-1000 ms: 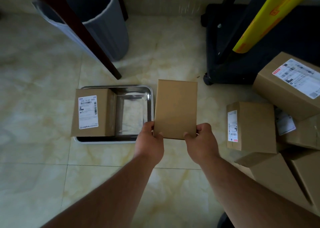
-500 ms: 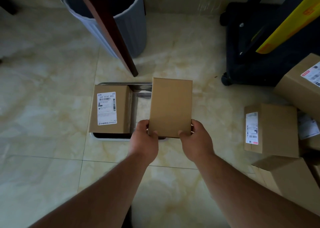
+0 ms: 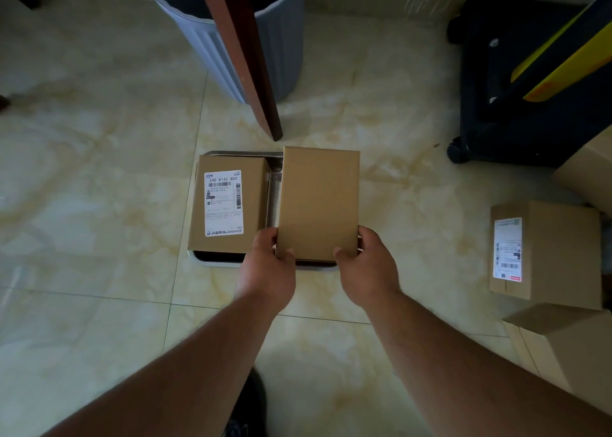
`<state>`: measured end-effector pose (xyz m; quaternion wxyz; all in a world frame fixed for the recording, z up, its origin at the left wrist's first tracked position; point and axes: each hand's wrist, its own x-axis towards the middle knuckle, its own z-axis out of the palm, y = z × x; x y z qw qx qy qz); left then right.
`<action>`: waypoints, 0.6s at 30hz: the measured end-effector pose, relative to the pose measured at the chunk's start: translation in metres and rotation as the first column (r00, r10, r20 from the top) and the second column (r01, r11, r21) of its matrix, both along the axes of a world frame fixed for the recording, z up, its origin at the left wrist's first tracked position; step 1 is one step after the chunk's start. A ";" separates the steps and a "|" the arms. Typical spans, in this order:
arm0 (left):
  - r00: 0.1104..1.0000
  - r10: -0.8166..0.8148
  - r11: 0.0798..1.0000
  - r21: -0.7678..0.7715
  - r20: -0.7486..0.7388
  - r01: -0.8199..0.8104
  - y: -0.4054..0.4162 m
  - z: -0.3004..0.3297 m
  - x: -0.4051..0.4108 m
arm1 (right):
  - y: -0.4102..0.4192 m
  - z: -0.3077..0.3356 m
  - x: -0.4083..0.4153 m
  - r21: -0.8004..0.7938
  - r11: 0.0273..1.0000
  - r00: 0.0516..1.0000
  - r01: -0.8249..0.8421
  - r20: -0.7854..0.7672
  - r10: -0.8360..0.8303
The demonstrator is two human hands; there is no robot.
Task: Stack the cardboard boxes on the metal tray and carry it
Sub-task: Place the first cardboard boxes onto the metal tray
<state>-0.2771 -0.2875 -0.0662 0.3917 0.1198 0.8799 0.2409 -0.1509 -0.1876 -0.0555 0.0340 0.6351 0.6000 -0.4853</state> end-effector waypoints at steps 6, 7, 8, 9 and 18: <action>0.999 -0.031 0.999 -0.019 -0.013 0.030 -0.004 -0.004 -0.011 | -0.006 -0.013 -0.010 -0.005 1.000 1.000 -0.013 0.010 0.013; 0.999 -0.032 0.999 -0.020 -0.011 0.032 -0.005 -0.005 -0.012 | -0.007 -0.015 -0.011 -0.005 1.000 1.000 -0.015 0.011 0.015; 0.999 -0.034 0.999 -0.020 -0.009 0.034 -0.005 -0.006 -0.014 | -0.008 -0.017 -0.012 -0.005 1.000 1.000 -0.017 0.014 0.017; 0.999 -0.036 0.999 -0.022 -0.007 0.036 -0.006 -0.007 -0.015 | -0.009 -0.019 -0.013 -0.004 1.000 1.000 -0.020 0.015 0.020; 0.999 -0.051 0.997 -0.051 -0.012 0.050 -0.010 -0.022 -0.022 | -0.013 -0.038 -0.021 -0.004 0.999 0.999 -0.039 0.030 0.039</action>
